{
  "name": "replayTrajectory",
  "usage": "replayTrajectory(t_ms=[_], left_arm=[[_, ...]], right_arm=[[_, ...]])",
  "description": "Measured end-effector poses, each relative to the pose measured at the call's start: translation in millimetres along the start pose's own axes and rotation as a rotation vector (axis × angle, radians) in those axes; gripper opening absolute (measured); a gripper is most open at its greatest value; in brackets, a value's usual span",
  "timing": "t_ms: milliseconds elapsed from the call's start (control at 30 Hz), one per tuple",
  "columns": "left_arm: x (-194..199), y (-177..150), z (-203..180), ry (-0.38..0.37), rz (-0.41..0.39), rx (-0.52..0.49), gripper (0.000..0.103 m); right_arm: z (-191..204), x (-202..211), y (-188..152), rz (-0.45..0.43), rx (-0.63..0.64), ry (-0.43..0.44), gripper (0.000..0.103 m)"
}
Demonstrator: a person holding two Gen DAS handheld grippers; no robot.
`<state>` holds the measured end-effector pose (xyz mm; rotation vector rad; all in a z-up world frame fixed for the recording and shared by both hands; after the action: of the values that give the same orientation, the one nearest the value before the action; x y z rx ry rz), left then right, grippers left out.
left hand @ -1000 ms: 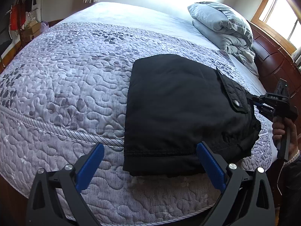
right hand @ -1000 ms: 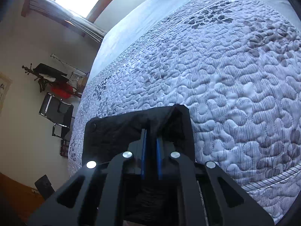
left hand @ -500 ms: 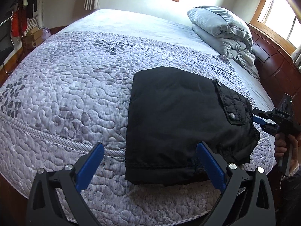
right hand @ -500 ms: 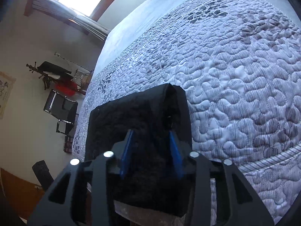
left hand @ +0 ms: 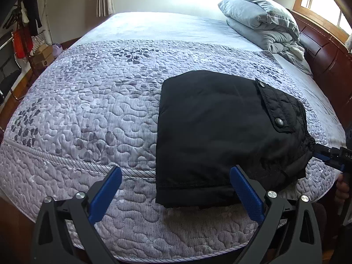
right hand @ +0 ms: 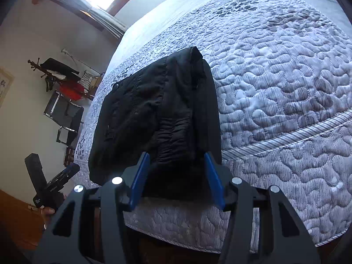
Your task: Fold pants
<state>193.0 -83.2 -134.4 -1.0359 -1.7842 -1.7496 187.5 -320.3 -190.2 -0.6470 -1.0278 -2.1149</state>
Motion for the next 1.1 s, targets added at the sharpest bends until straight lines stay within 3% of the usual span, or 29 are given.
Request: replayTrajectory(t_ms=[100, 167, 233, 300, 433, 567, 733, 900, 1100], left_arm=[[-1.1, -1.9, 2.1, -0.001, 0.02, -0.009, 0.099], [-2.5, -3.0, 8.3, 0.006, 0.031, -0.009, 0.099], [-4.1, -4.3, 14.1, -0.018, 0.058, 0.001, 0.099], [-4.1, -5.5, 20.0, -0.08, 0.103, 0.032, 0.099], [-0.2, -7.0, 29.4, -0.277, 0.16, 0.165, 0.099], [-4.8, -8.8, 42.3, -0.307, 0.179, 0.223, 0.099], [-17.0, -20.9, 53.8, -0.469, 0.257, 0.418, 0.099], [-31.3, -30.5, 50.6, -0.447, 0.292, 0.437, 0.099], [-50.1, -27.2, 42.2, -0.31, 0.281, 0.342, 0.099]], right_arm=[[2.4, 5.6, 1.3, -0.011, 0.009, -0.001, 0.054], [2.1, 12.7, -0.1, -0.015, 0.024, -0.031, 0.064], [1.4, 21.1, -2.5, -0.021, 0.036, -0.053, 0.066], [-0.2, 28.2, -5.6, -0.021, 0.04, -0.058, 0.07], [-4.0, 38.6, -10.4, -0.021, 0.036, -0.045, 0.073], [-6.9, 41.8, -18.1, -0.016, 0.024, -0.032, 0.074], [-12.4, 42.5, -24.2, -0.01, 0.002, -0.028, 0.074], [-13.3, 38.5, -29.1, 0.004, -0.011, -0.019, 0.074], [-13.6, 33.0, -32.1, 0.02, -0.013, -0.025, 0.075]])
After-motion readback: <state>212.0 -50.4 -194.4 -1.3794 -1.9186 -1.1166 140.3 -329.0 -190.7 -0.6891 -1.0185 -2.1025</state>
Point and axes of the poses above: each gripper's, at about its wrist camera, not at the fingertips, and x roughly against the way its jaws point, z to its left, y to its top, the point moved 6 cm from there along -x, roughly the way its jaws point, and after that the axes turned 9 degrees about -z, right-handed, at the moved point
